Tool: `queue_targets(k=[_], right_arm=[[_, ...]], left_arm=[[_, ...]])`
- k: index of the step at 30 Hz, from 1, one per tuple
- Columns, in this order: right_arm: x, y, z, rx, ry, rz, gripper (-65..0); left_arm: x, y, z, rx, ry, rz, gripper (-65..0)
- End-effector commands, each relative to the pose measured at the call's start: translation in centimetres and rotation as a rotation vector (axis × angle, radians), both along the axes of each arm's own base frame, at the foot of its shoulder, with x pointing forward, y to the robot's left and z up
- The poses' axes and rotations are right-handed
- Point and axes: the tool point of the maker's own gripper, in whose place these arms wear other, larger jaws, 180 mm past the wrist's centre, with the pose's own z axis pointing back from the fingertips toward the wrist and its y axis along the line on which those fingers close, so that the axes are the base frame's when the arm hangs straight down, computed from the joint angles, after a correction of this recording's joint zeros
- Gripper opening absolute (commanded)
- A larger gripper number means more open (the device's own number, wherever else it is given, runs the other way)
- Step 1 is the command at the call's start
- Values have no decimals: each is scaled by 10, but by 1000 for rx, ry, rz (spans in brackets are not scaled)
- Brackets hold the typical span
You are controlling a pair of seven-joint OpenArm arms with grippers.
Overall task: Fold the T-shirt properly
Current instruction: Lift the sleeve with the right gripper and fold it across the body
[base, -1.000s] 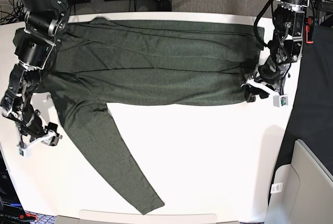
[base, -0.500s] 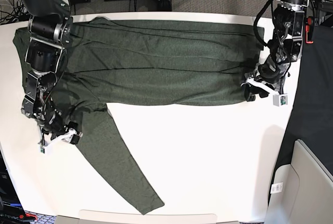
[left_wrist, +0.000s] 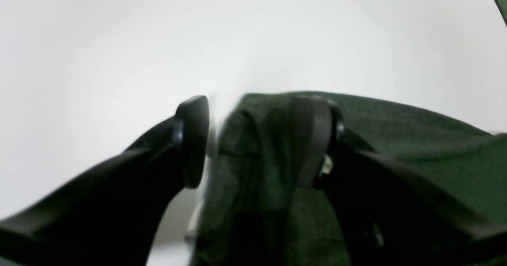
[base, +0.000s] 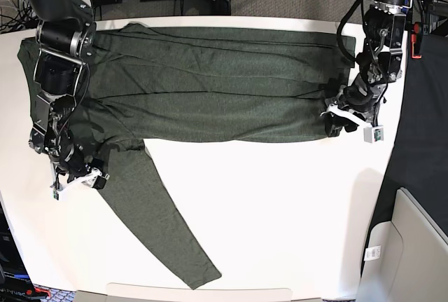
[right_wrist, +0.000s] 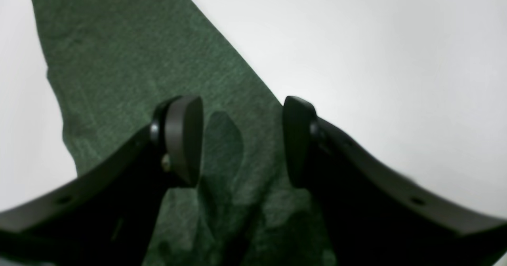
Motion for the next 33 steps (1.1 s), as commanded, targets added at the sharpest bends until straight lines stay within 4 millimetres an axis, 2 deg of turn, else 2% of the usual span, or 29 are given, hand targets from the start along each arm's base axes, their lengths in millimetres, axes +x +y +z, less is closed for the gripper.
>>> queue_targets(k=[1, 5, 11, 17, 20, 25, 28, 31, 33], right_arm=[[0, -2, 3, -7, 34, 14, -372], [-4, 0, -1, -3, 60, 22, -464], [-11, 4, -6, 4, 117, 45, -539], [-12, 24, 0, 11, 79, 206, -630], [-18, 32, -1, 15, 94, 280, -636], [-30, 41, -2, -5, 110, 384, -636], [-37, 38, 5, -55, 110, 403, -637], [-46, 43, 14, -28, 85, 419, -637], [-51, 39, 22, -8, 73, 422, -637]], left_arm=[[11, 5, 18, 14, -58, -3, -332], [11, 4, 18, 12, -58, -3, -333], [11, 4, 18, 12, -58, -3, -333], [12, 5, 19, 13, -61, -2, -334], [12, 5, 21, 12, -66, -1, -339], [16, 1, 32, 11, -98, -13, -407], [17, 0, 33, 11, -101, -14, -441], [16, 0, 33, 11, -99, -14, -447], [16, 0, 32, 11, -97, -14, -447]])
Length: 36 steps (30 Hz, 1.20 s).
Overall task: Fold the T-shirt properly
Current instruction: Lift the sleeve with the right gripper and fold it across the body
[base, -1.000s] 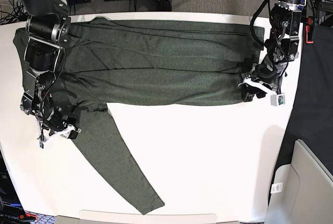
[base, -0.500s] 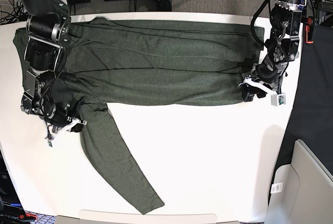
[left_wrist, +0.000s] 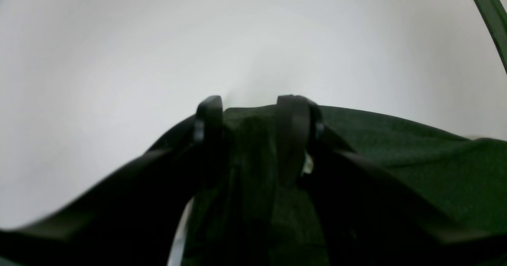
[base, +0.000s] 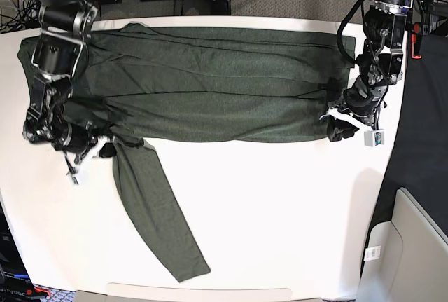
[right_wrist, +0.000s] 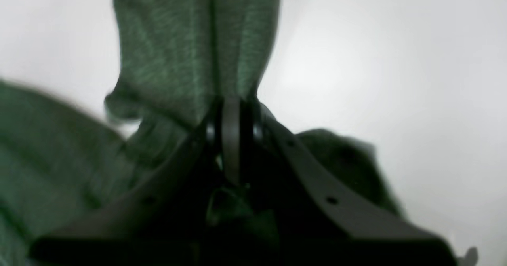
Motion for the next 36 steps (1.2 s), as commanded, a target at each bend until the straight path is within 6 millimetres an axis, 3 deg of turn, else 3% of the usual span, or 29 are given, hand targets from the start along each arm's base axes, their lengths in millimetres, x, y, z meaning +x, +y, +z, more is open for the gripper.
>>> queue_targets(k=[1, 6, 11, 18, 24, 29, 36], right_arm=[[12, -11, 26, 5, -73, -9, -637], [-4, -9, 44, 98, -118, 7, -637], [-20, 11, 68, 178, -179, 69, -637], [-47, 38, 75, 259, -176, 144, -637], [-69, 76, 83, 269, -202, 232, -636], [-95, 123, 81, 256, -180, 393, -635], [-128, 152, 78, 245, -158, 509, -634]], left_arm=[[10, 5, 17, 9, -55, 2, -447], [9, 5, 17, 9, -53, 2, -447], [9, 5, 15, 9, -48, 1, -447], [8, 4, 14, 8, -46, -1, -447], [7, 3, 12, 6, -43, -2, -447], [7, -4, 10, -14, -38, -2, -447], [7, -4, 10, -14, -38, -2, -447]])
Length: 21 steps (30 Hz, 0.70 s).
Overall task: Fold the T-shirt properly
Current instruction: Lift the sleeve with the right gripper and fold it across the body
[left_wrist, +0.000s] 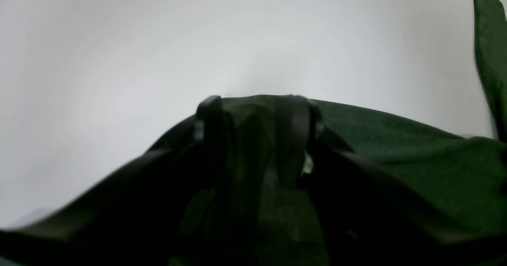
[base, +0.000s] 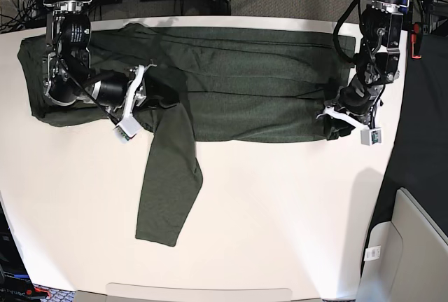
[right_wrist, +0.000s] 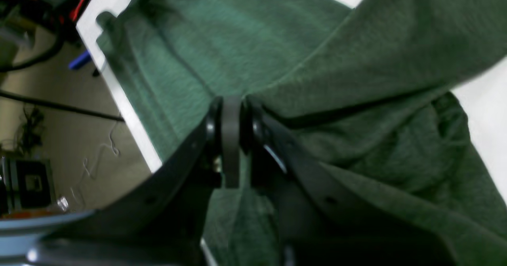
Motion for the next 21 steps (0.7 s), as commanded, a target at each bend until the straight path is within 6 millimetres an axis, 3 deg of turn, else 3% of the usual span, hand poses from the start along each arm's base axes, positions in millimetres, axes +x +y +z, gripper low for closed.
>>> queue_targets(k=[1, 4, 9, 17, 21], right_arm=[[-1, 1, 9, 16, -26, 15, -634], [-13, -2, 1, -25, 2, 44, -634], [-16, -25, 2, -93, -8, 44, -634], [-26, -68, 16, -63, 12, -31, -634], [-41, -71, 17, -50, 47, -11, -634]], left_arm=[[9, 5, 15, 10, -48, 0, -447], [9, 6, 15, 10, -49, 3, -447], [9, 5, 14, 10, -46, 0, -447], [8, 4, 14, 10, -43, -1, -447], [8, 4, 14, 10, -43, -1, -447]])
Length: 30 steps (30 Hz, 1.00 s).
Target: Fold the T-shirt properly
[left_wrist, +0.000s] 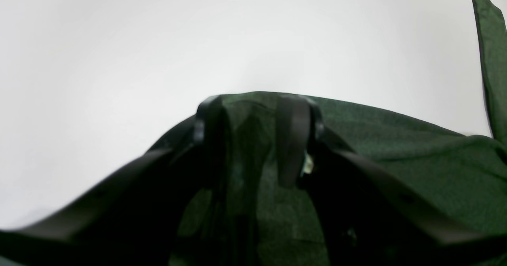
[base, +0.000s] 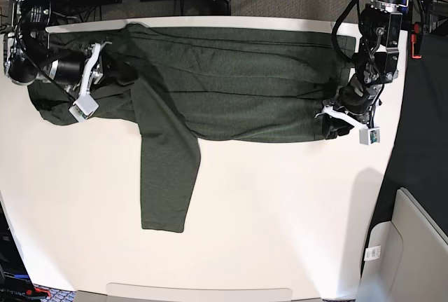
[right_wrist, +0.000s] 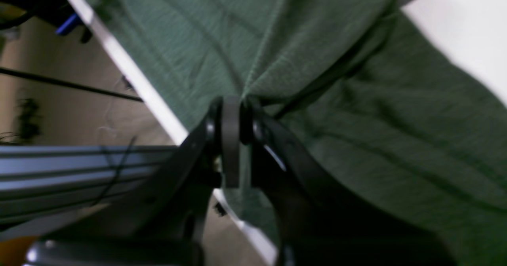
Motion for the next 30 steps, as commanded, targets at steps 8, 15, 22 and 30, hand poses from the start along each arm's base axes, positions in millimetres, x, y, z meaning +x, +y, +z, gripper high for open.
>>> queue_targets(k=[8, 15, 22, 30], right_arm=[[-16, 0, 5, -75, -30, 61, -617], [-3, -24, 1, -223, -86, 23, -363], [20, -106, 41, -332, -217, -243, -321], [13, -205, 79, -546, -295, -523, -321]], left_arm=[[9, 5, 15, 10, -49, -1, -447], [9, 2, 14, 4, -49, 0, -447], [5, 2, 11, 4, -38, -1, -447], [5, 2, 11, 4, -38, -1, -447]])
